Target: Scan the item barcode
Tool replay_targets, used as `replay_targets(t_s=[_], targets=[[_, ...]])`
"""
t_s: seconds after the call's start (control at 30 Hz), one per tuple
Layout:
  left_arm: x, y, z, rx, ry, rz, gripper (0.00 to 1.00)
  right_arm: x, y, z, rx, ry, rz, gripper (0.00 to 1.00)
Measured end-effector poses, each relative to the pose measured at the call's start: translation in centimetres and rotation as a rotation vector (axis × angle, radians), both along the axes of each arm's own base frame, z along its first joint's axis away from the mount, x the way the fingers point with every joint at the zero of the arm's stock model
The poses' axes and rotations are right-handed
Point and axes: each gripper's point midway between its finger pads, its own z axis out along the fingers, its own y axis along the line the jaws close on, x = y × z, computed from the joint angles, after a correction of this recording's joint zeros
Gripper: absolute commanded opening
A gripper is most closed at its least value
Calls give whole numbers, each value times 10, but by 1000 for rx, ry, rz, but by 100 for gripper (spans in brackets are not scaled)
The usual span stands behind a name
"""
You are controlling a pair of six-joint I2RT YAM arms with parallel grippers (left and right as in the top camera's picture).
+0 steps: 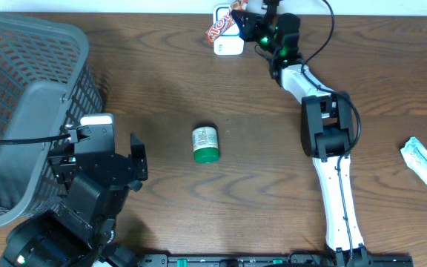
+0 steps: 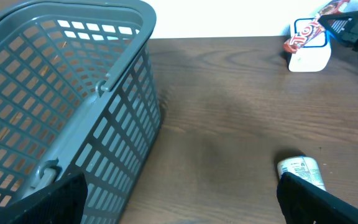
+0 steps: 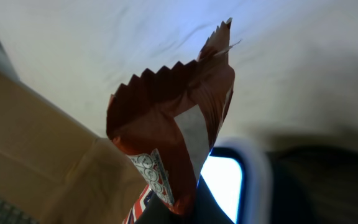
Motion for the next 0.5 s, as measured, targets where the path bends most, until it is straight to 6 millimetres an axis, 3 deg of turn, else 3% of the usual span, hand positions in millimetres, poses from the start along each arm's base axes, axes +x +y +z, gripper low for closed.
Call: replay_targets(t_s=[0.27, 0.5], targets=[[0, 0, 0, 0, 0, 0, 98, 20, -65, 3, -7, -1, -96, 2], [0, 0, 0, 0, 0, 0, 98, 21, -119, -36, -78, 234, -170, 1]])
